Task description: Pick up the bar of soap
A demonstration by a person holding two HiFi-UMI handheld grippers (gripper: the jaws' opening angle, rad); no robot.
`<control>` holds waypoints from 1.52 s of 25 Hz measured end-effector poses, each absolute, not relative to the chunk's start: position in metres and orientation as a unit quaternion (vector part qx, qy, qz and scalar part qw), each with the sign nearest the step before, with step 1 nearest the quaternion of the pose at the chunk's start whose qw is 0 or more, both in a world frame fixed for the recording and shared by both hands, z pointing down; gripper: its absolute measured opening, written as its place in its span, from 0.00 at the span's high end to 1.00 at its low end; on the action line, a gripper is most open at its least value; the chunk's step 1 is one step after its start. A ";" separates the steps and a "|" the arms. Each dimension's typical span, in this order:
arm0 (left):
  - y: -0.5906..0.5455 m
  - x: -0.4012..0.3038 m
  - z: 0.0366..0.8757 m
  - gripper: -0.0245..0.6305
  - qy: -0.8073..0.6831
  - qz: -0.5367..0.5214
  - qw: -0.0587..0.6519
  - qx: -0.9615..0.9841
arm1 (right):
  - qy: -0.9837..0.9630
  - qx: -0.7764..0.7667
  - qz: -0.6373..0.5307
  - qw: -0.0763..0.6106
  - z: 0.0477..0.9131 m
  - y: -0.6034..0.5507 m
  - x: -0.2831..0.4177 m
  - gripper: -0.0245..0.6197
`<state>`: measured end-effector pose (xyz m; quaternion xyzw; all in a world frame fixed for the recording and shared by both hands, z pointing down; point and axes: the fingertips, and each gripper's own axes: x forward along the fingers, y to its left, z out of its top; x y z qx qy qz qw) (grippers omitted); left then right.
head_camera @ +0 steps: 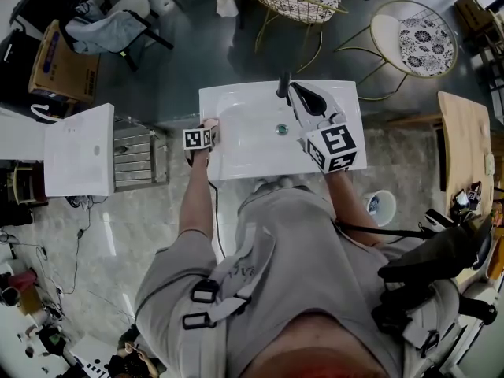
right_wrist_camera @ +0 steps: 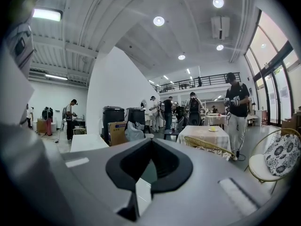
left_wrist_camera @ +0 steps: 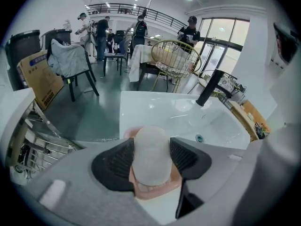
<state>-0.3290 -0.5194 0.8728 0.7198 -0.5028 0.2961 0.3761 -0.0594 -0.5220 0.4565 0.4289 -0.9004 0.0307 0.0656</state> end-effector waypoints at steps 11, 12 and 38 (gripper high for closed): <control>-0.525 -0.322 0.855 0.97 -0.511 0.285 0.371 0.721 | -0.906 0.417 0.035 0.064 0.460 -0.520 -0.071 0.96; -0.522 -0.320 0.861 0.97 -0.503 0.310 0.369 0.717 | -0.907 0.415 0.035 0.064 0.460 -0.518 -0.073 0.96; -0.493 -0.354 0.897 0.79 -0.490 0.436 0.354 0.666 | -0.894 0.440 0.050 0.059 0.462 -0.527 -0.055 0.96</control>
